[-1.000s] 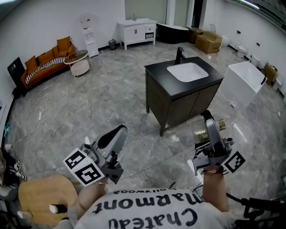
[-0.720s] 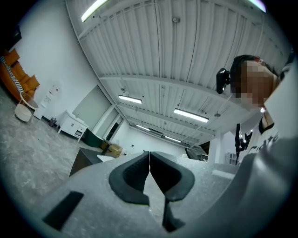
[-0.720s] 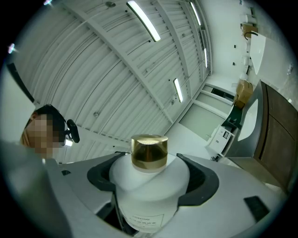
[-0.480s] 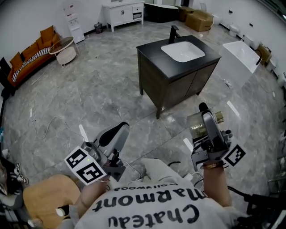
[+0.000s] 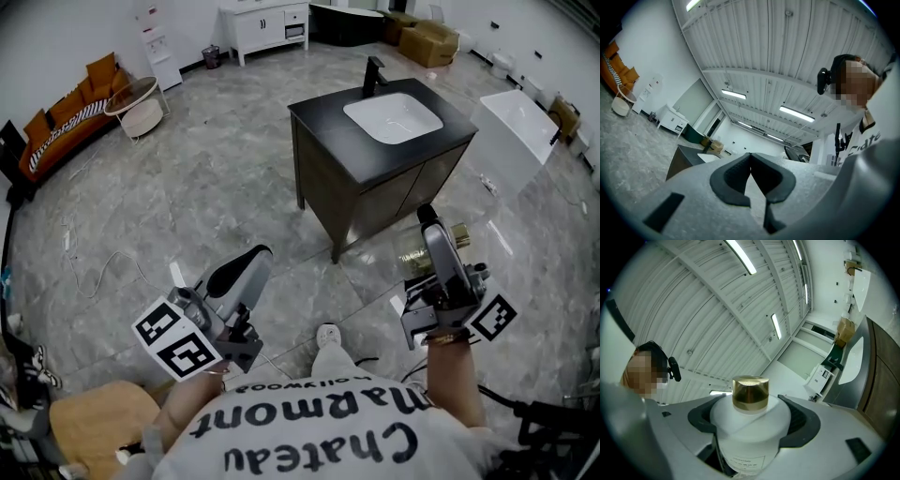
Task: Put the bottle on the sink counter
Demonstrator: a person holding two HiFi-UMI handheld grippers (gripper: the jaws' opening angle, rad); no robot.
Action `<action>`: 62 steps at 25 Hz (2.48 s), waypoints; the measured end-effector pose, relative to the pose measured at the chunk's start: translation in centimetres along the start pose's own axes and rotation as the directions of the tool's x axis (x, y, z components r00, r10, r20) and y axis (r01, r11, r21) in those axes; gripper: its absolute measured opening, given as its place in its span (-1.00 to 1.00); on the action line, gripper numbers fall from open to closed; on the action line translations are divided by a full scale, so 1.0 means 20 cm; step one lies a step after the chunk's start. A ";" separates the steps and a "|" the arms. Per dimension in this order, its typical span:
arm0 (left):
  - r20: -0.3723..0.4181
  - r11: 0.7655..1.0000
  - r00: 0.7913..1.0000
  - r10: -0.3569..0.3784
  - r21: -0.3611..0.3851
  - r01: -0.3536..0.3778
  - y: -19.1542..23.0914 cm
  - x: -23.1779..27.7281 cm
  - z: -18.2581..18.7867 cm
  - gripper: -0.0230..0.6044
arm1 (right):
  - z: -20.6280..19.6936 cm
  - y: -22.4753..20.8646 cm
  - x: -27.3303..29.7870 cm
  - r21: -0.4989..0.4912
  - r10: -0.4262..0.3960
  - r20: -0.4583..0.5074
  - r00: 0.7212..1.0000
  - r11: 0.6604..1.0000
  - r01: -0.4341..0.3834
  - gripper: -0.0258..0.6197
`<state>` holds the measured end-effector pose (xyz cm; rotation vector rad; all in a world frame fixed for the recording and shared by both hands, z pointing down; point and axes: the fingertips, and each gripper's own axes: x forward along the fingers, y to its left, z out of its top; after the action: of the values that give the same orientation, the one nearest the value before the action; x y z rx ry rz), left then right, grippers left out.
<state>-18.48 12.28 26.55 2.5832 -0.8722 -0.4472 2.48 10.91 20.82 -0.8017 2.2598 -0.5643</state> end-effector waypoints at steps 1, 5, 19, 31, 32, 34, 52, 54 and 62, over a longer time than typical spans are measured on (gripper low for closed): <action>0.003 1.000 1.000 0.002 0.006 -0.002 0.00 0.00 0.00 -0.88 | 0.00 0.00 0.01 0.000 0.008 -0.001 1.000 1.000 -0.008 0.16; 0.036 1.000 0.999 0.016 0.022 -0.017 0.10 0.21 0.08 -0.88 | 0.13 -0.17 0.16 -0.004 0.040 -0.022 0.999 0.999 -0.040 0.16; 0.081 1.000 0.997 0.019 0.003 -0.019 0.50 0.95 0.11 -0.88 | 0.44 -0.84 0.54 0.013 0.081 -0.088 0.993 0.997 -0.080 0.16; 0.008 0.999 1.000 0.012 -0.046 -0.012 0.84 1.27 0.09 -0.88 | 0.40 -1.31 0.71 0.069 -0.017 -0.097 0.995 0.997 0.024 0.16; 0.001 0.999 1.000 0.011 -0.050 -0.011 0.89 1.30 0.10 -0.88 | 0.40 -1.35 0.73 0.071 -0.029 -0.094 0.995 0.997 0.035 0.16; -0.012 0.998 1.000 0.001 -0.062 -0.001 0.99 1.36 0.11 -0.88 | 0.40 -1.44 0.80 0.071 -0.051 -0.088 0.995 0.996 0.057 0.16; -0.168 0.973 0.959 -0.230 -0.051 0.224 1.85 2.17 0.30 -0.88 | 0.41 -2.29 1.33 0.055 -0.324 -0.004 0.946 0.944 0.324 0.16; -0.211 0.969 0.946 -0.245 -0.045 0.241 1.96 2.25 0.27 -0.88 | 0.39 -2.40 1.38 0.052 -0.365 -0.011 0.931 0.930 0.365 0.16; -0.372 0.969 0.895 -0.246 -0.114 0.219 2.33 2.46 0.05 -0.88 | 0.17 -2.80 1.37 -0.005 -0.564 -0.091 0.821 0.824 0.566 0.16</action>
<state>-5.30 -53.22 37.79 2.5908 -0.4056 -0.0224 10.42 -48.29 38.67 -1.4824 2.0668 -0.9075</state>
